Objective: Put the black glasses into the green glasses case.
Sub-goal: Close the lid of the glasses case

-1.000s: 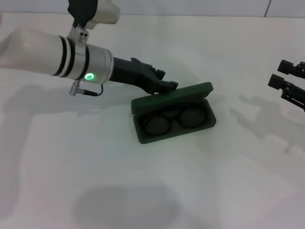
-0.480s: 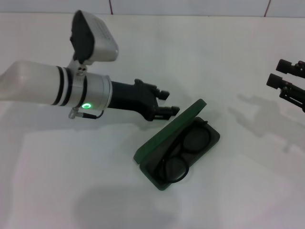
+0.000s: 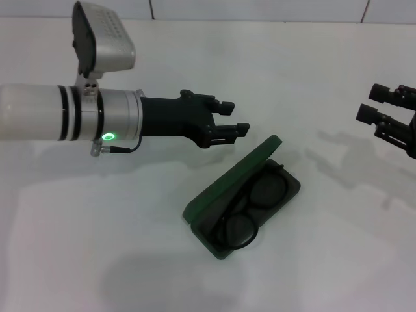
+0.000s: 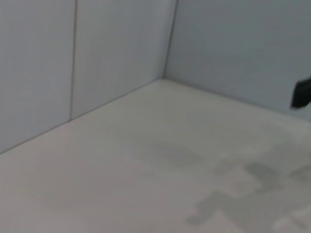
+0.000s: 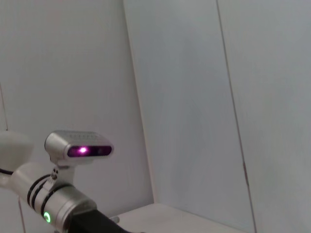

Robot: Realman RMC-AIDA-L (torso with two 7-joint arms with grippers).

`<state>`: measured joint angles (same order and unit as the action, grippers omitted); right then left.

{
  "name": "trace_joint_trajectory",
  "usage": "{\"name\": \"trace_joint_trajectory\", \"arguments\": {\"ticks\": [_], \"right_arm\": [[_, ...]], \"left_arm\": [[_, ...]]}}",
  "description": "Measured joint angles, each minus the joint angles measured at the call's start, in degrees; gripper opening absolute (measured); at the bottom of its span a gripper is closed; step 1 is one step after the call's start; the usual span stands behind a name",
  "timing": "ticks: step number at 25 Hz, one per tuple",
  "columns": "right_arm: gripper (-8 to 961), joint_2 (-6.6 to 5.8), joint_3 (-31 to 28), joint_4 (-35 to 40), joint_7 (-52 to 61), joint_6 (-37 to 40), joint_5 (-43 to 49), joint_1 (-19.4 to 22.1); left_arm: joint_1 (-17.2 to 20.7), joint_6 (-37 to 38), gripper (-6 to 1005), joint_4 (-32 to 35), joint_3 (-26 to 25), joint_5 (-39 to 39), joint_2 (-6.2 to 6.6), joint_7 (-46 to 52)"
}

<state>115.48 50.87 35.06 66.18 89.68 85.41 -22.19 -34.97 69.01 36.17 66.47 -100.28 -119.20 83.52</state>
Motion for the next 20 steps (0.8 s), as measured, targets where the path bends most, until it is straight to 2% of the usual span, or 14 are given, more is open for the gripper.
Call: {"name": "trace_joint_trajectory", "arguments": {"ticks": [4, 9, 14, 16, 20], "right_arm": [[458, 0.00, 0.2, 0.1, 0.0, 0.0, 0.2, -0.1], [458, 0.00, 0.2, 0.2, 0.0, 0.1, 0.3, -0.1], [458, 0.00, 0.3, 0.2, 0.0, 0.1, 0.4, -0.5], [458, 0.00, 0.3, 0.2, 0.0, 0.1, 0.4, -0.7], [458, -0.06, 0.3, 0.1, 0.0, 0.1, 0.5, -0.8]], "left_arm": [[0.3, 7.8, 623, 1.1, -3.1, 0.1, 0.85, 2.9], [0.7, 13.6, 623, 5.5, -2.7, -3.9, 2.01, 13.9], [0.1, 13.6, 624, 6.5, -2.7, -10.6, 1.18, 18.8], [-0.5, 13.1, 625, 7.0, -2.8, -14.9, 0.10, 20.8], [-0.8, 12.9, 641, 7.5, -2.6, -17.1, -0.23, 21.7]]}}
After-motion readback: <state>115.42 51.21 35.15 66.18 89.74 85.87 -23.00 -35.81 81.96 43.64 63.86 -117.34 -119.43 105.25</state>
